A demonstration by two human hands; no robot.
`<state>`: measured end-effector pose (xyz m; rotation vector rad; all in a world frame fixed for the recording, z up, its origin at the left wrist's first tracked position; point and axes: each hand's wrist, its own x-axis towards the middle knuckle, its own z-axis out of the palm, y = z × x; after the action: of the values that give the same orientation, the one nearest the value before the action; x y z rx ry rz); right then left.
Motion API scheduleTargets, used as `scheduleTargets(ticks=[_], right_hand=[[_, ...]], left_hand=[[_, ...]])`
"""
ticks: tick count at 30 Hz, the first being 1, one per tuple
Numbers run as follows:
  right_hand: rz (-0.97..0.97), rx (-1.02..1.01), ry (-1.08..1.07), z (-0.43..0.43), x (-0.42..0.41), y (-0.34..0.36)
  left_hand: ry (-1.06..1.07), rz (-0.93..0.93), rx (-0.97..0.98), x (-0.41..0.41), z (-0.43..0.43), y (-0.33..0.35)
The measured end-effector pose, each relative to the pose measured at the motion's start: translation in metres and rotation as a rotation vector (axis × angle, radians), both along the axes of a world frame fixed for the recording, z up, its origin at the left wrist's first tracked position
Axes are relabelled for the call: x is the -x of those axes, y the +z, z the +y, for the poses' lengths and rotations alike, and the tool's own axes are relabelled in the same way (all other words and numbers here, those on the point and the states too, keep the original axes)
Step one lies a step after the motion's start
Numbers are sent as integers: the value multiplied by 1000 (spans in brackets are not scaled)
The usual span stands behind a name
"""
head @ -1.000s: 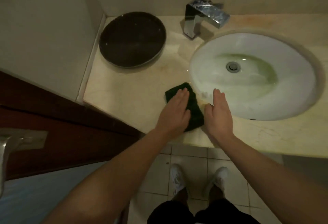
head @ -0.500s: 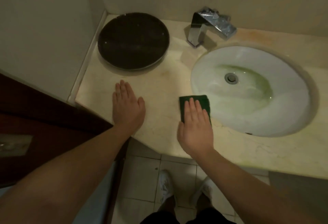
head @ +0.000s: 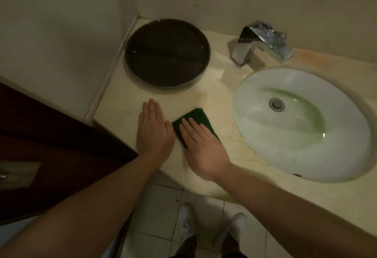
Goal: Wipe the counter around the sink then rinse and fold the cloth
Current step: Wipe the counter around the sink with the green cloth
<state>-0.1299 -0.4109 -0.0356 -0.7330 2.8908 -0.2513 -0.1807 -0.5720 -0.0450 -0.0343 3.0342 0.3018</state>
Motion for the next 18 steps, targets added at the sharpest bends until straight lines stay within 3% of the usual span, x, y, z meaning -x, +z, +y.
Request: scheduleTargets(ticks=[4,8,18], right_hand=[[8,-133,187,2,63,2],[10,-145,146,-7,98,5],[59,-5,-453,60,126,3]], left_hand=[[10,15,36,3,2,-2],[13,12,57,3,2,-2],[16,-15,26,1,3,0]])
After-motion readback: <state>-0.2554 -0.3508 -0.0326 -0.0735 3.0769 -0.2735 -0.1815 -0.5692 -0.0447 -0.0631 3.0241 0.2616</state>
